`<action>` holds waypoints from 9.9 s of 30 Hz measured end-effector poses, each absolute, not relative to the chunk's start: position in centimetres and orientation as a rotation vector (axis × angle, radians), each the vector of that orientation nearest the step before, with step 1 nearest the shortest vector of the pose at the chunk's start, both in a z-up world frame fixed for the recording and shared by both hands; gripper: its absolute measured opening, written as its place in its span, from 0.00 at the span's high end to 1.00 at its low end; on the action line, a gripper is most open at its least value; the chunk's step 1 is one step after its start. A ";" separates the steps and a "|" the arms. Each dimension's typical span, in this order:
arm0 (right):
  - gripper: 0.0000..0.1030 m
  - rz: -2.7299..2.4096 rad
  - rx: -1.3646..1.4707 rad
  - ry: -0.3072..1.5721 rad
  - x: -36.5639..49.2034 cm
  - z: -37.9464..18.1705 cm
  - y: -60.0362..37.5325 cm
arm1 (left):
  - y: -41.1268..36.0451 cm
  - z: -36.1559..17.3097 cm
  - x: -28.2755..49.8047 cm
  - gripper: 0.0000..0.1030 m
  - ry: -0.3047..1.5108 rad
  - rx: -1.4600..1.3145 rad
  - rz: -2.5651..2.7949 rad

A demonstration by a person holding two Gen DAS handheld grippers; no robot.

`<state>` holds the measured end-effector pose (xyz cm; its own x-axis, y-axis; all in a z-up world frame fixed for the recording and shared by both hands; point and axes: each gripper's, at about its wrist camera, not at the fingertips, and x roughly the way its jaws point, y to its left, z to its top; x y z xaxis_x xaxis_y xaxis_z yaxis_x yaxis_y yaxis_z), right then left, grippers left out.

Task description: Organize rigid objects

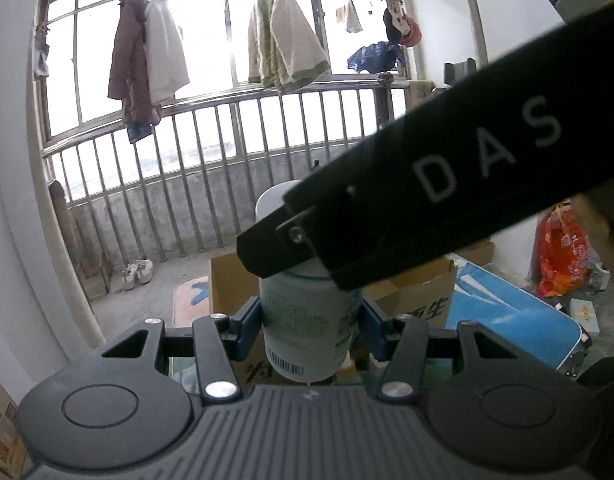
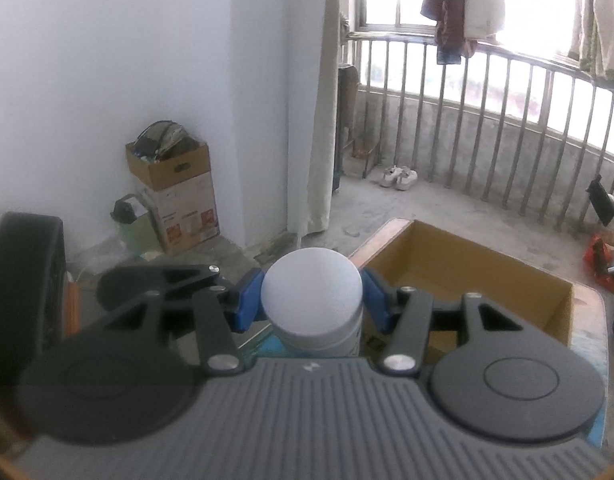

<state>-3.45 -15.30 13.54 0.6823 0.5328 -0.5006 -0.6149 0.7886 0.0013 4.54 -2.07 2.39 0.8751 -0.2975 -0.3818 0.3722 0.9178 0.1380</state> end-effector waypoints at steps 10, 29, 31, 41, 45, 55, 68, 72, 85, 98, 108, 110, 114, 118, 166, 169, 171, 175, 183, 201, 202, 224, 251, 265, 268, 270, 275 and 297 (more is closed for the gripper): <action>0.49 0.607 -0.183 0.512 0.0 15.7 -15.5 | -1.9 3.4 7.1 0.48 0.360 0.199 -0.403; 0.49 0.569 -0.135 0.603 14.3 17.8 -15.8 | -2.2 3.2 14.7 0.48 0.442 0.199 -0.460; 0.49 0.569 -0.114 0.625 16.5 17.3 -16.3 | -2.4 2.8 16.1 0.48 0.471 0.203 -0.469; 0.49 0.538 0.033 0.785 27.9 11.8 -18.6 | -3.7 -0.4 22.6 0.48 0.648 0.197 -0.504; 0.49 0.540 0.106 0.843 31.7 8.8 -19.5 | -3.9 -1.9 24.0 0.48 0.698 0.208 -0.483; 0.49 0.556 0.197 0.923 37.0 3.1 -18.8 | -4.1 -3.5 25.0 0.48 0.737 0.267 -0.415; 0.50 0.586 0.169 0.943 38.6 0.1 -15.6 | -2.7 -3.2 26.5 0.47 0.773 0.237 -0.371; 0.49 0.566 0.105 0.929 38.4 -0.2 -14.8 | -2.9 -2.8 27.1 0.47 0.766 0.240 -0.367; 0.49 0.539 0.053 0.950 39.1 -2.6 -14.0 | -3.4 -2.8 26.5 0.52 0.763 0.257 -0.351; 0.34 0.520 0.039 0.954 38.9 -2.3 -14.1 | -3.6 -1.7 26.1 0.44 0.738 0.274 -0.346; 0.29 0.513 0.056 0.912 37.0 0.9 -15.6 | -3.7 -0.7 25.3 0.30 0.701 0.258 -0.352; 0.29 0.513 0.063 0.897 36.3 1.8 -16.0 | -3.6 -0.3 25.1 0.30 0.693 0.248 -0.349; 0.29 0.510 0.076 0.867 34.6 4.0 -17.0 | -3.0 0.7 24.5 0.29 0.673 0.221 -0.341; 0.29 0.499 0.098 0.824 32.0 6.7 -18.7 | -2.0 2.5 22.6 0.25 0.627 0.182 -0.337; 0.65 0.349 0.232 0.776 1.5 -4.9 -19.9 | -4.9 -10.1 -2.0 0.25 0.556 0.231 -0.427; 0.75 0.343 0.225 0.795 2.2 -5.3 -19.7 | -5.0 -10.3 -1.7 0.27 0.564 0.216 -0.440; 0.78 0.340 0.222 0.803 2.7 -5.5 -19.7 | -5.1 -10.4 -1.5 0.29 0.568 0.214 -0.447; 0.85 0.347 0.219 0.812 2.7 -5.7 -20.0 | -5.5 -10.5 -1.7 0.32 0.572 0.216 -0.444; 0.85 0.352 0.266 0.821 2.9 -6.0 -20.2 | -5.7 -10.4 -1.9 0.32 0.582 0.196 -0.422; 0.85 0.382 0.297 0.857 1.7 -5.9 -19.3 | -4.4 -10.1 -3.6 0.32 0.614 0.163 -0.401; 0.84 0.384 0.298 0.859 1.6 -5.9 -19.2 | -4.3 -10.1 -3.8 0.32 0.614 0.163 -0.399; 0.83 0.371 0.282 0.901 1.0 -6.5 -18.5 | -4.1 -12.3 -2.3 0.31 0.672 0.152 -0.438; 0.82 0.362 0.312 0.914 0.0 -6.7 -19.5 | -5.4 -12.2 -3.0 0.32 0.691 0.155 -0.446; 0.82 0.364 0.333 0.910 0.1 -6.9 -19.9 | -6.0 -12.5 -2.7 0.32 0.682 0.176 -0.430; 0.82 0.364 0.333 0.906 0.1 -6.9 -20.0 | -6.1 -12.5 -2.5 0.32 0.686 0.172 -0.426; 0.83 0.362 0.332 0.903 0.0 -6.9 -20.0 | -6.2 -12.4 -2.5 0.32 0.689 0.171 -0.422; 0.83 0.362 0.333 0.900 -0.1 -6.9 -20.1 | -6.3 -12.3 -2.7 0.32 0.688 0.173 -0.421; 0.84 0.352 0.309 0.921 0.3 -6.5 -19.8 | -6.3 -12.4 -2.5 0.32 0.691 0.163 -0.410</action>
<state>0.29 -19.81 -6.53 0.5560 0.4228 -0.7156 -0.1626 0.8997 0.4052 -2.51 -6.29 -12.37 0.6950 -0.3126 -0.6475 0.4193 0.9078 0.0117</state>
